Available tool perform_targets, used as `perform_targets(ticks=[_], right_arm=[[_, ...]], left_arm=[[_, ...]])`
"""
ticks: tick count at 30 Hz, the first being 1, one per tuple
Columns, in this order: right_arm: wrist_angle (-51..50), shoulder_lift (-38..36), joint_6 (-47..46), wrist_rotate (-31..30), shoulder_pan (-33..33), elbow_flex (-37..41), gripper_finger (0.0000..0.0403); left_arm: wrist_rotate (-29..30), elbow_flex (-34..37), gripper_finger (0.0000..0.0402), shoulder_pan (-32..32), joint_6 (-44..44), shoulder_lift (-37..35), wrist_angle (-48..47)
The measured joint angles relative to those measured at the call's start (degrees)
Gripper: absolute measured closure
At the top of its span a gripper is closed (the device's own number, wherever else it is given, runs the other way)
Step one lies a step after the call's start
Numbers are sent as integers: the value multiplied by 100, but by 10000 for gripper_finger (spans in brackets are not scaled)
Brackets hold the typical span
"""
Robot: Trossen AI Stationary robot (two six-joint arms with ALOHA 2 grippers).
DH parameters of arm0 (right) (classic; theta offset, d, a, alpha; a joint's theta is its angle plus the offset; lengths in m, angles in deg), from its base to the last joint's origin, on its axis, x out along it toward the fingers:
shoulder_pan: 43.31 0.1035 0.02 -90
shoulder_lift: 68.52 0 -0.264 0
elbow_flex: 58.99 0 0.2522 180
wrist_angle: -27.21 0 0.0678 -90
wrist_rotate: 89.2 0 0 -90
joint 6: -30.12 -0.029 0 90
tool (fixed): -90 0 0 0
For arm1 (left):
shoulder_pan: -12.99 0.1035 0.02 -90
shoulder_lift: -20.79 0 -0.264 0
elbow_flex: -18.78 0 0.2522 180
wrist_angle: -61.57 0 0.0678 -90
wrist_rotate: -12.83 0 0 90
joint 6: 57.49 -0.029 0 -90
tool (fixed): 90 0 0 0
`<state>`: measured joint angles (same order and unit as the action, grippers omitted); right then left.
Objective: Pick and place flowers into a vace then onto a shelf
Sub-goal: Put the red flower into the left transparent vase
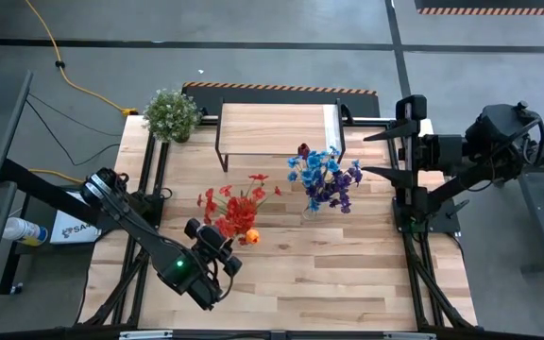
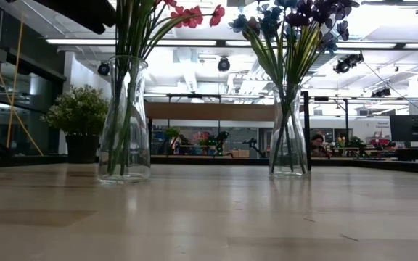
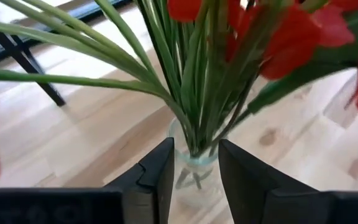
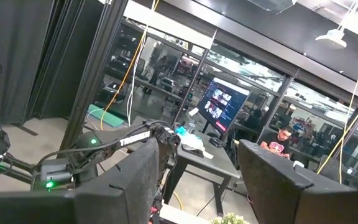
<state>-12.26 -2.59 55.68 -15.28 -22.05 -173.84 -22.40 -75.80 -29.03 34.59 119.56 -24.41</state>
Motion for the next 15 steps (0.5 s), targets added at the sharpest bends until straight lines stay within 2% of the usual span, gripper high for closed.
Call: perform_targets(ticks=[7, 15], right_arm=[[0, 0, 0, 0, 0, 0, 191], [-9, 0, 1, -2, 0, 0, 194]], left_arm=[[-619, -177, 236, -65, -524, -272, -67], [-1506, -177, 234, -313, -526, -384, -125]])
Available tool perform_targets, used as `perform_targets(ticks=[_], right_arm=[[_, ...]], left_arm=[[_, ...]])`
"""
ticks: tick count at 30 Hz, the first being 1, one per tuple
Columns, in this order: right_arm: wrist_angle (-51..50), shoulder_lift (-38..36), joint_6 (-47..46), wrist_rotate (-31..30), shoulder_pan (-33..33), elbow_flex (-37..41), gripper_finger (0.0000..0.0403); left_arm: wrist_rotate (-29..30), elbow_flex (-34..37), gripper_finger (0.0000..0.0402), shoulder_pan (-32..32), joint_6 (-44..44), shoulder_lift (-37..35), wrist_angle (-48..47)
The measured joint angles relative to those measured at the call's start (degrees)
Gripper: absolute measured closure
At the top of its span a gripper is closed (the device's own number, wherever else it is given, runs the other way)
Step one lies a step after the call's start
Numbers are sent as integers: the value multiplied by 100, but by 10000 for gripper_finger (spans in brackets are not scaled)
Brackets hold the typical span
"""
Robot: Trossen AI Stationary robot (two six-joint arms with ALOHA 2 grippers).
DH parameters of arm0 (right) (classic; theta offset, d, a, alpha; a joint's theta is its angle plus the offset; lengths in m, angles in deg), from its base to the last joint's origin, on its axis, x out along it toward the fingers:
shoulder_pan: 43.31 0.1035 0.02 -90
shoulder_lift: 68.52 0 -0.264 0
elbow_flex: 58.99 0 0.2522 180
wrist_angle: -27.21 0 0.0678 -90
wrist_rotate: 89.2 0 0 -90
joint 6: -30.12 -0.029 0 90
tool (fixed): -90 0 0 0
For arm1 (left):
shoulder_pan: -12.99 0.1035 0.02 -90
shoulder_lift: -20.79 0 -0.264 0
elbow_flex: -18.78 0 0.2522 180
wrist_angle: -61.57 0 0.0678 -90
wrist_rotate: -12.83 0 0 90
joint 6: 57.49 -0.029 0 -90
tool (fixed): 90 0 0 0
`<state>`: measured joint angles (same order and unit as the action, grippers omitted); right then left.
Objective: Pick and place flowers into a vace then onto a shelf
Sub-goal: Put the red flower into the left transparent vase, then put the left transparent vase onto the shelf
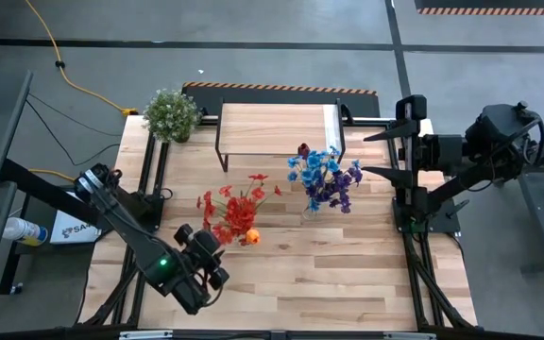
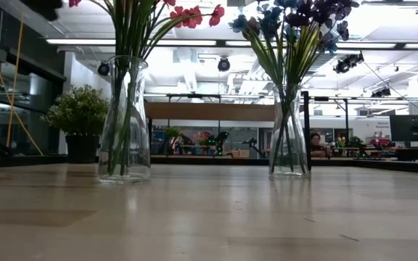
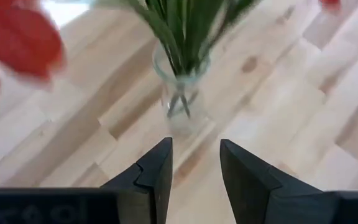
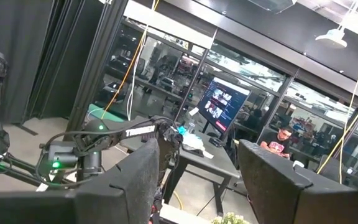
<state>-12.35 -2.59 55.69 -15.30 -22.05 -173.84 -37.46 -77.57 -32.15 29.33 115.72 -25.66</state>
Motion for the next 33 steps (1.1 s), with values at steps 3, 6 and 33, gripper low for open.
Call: perform_targets(ticks=[3, 6, 33], right_arm=[[0, 0, 14, 0, 2, 1, 194], [2, 0, 16, -2, 0, -1, 191], [-478, -469, -640, -1388, 2, 1, 194]], left_arm=[[-171, 0, 234, -112, 148, 1, 5], [-172, 0, 234, -239, 385, -1, 2], [1864, -2, 234, -1954, 2316, -736, -263]])
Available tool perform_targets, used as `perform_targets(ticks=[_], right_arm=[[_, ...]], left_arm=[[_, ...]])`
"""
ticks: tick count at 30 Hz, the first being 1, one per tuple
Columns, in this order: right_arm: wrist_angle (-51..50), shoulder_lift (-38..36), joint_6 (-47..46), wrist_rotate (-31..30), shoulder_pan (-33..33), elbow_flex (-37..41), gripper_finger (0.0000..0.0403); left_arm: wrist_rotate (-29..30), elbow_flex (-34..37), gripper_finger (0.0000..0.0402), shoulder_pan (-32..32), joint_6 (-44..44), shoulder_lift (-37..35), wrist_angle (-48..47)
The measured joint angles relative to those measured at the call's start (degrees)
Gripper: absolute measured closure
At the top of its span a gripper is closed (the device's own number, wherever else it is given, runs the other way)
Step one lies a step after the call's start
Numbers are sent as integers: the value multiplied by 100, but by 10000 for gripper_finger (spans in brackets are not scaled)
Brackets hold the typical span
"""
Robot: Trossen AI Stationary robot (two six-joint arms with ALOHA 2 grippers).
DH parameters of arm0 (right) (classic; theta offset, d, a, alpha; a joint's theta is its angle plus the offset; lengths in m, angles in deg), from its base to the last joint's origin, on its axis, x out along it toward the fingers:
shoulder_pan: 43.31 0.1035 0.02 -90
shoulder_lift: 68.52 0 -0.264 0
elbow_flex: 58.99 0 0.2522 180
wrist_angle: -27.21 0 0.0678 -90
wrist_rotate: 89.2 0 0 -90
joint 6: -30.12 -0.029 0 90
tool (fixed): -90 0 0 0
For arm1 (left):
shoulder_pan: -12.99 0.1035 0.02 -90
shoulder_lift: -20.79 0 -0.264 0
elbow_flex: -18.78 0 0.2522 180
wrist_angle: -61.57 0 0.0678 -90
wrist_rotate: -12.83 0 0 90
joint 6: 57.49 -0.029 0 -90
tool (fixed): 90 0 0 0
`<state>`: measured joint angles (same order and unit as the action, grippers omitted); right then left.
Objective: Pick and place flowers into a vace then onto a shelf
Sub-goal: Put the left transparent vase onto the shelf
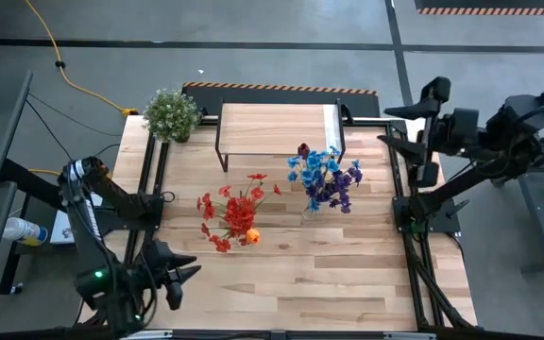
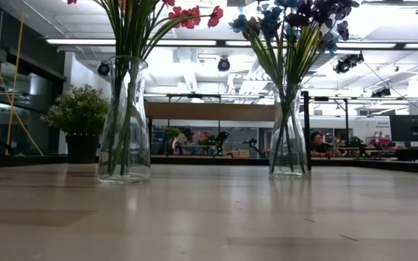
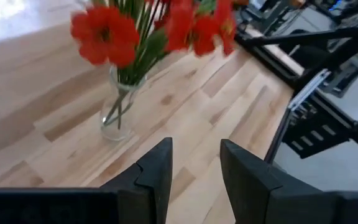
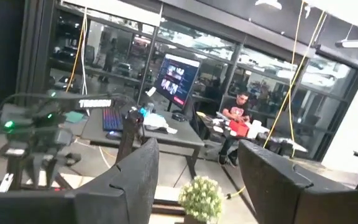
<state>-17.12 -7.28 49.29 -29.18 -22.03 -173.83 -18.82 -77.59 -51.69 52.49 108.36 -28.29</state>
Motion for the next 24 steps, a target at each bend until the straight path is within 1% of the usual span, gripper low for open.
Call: perform_targets(ticks=[6, 12, 14, 16, 20, 24], right_arm=[[-726, -366, -247, -7, 0, -2, 190], [-1294, -629, -1438, 89, 0, -2, 194], [-1502, -706, -1660, 218, 0, -2, 192], [-1721, -769, -1786, 502, -1, -5, 190], [-2238, -820, -2047, 1390, 0, -11, 191], [-2675, -797, -2463, 2167, 0, -9, 194]], left_arm=[[30, -4, 234, -188, -23, -364, -591], [-14, -4, 234, -223, -167, -663, -954], [-15, -4, 234, -221, -275, -740, -1062], [-24, -4, 234, -223, -352, -789, -1159], [-88, -4, 234, -223, -382, -804, -1289], [-390, -4, 234, -221, -383, -800, -1277]])
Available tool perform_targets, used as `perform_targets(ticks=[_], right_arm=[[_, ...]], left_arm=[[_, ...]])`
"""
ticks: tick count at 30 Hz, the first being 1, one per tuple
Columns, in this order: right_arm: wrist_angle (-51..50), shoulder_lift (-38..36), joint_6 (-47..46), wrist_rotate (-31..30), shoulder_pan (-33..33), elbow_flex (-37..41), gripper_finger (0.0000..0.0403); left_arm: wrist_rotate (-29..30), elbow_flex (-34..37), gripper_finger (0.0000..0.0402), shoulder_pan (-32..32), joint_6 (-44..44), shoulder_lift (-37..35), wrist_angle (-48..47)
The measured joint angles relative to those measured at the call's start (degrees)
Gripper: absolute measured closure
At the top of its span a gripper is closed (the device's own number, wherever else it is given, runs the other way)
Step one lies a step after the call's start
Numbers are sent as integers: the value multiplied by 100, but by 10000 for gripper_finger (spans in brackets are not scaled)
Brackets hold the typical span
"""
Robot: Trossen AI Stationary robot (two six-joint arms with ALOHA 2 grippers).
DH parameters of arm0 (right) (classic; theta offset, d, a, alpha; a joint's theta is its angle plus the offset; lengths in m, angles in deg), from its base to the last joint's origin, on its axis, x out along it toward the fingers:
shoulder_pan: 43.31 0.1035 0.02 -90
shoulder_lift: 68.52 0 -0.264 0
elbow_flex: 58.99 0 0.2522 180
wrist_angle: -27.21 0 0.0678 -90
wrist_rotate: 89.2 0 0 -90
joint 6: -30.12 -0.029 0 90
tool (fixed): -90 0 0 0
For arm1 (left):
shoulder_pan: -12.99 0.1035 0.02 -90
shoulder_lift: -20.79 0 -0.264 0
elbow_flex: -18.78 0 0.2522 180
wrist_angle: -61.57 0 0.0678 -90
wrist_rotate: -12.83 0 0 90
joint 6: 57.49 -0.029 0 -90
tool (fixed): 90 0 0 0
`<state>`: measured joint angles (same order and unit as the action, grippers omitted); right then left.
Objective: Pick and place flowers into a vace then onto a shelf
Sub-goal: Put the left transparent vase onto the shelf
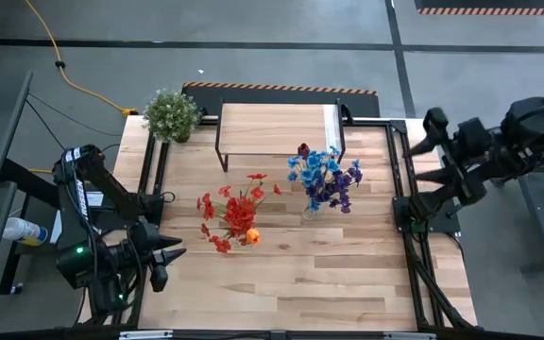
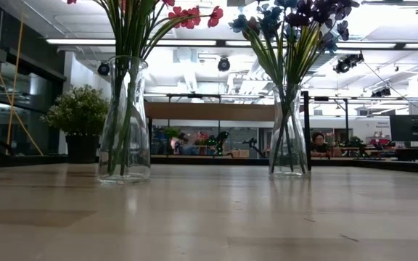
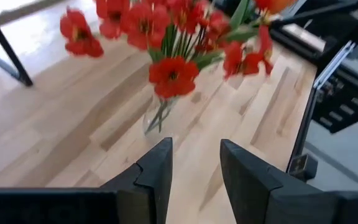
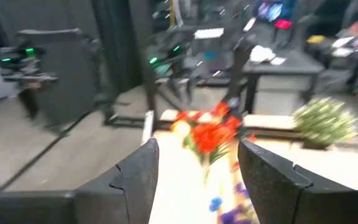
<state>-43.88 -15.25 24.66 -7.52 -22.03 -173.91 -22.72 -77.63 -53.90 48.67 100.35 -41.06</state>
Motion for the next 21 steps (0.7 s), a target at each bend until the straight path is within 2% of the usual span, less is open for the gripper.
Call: perform_targets(ticks=[3, 9, 15, 21], right_arm=[[-219, 35, -269, 297, 0, 0, 192], [-940, 32, -355, 381, 0, 0, 191], [-1321, -86, -512, -251, 0, 9, 196], [-1356, -392, -507, -598, -2, 9, 196]], left_arm=[[-95, 0, 234, 13, -1, 72, 37], [-93, 0, 234, 13, 147, 385, 46], [-91, 0, 234, 15, 489, 806, 40], [-91, 0, 234, 16, 1084, 1243, 27]])
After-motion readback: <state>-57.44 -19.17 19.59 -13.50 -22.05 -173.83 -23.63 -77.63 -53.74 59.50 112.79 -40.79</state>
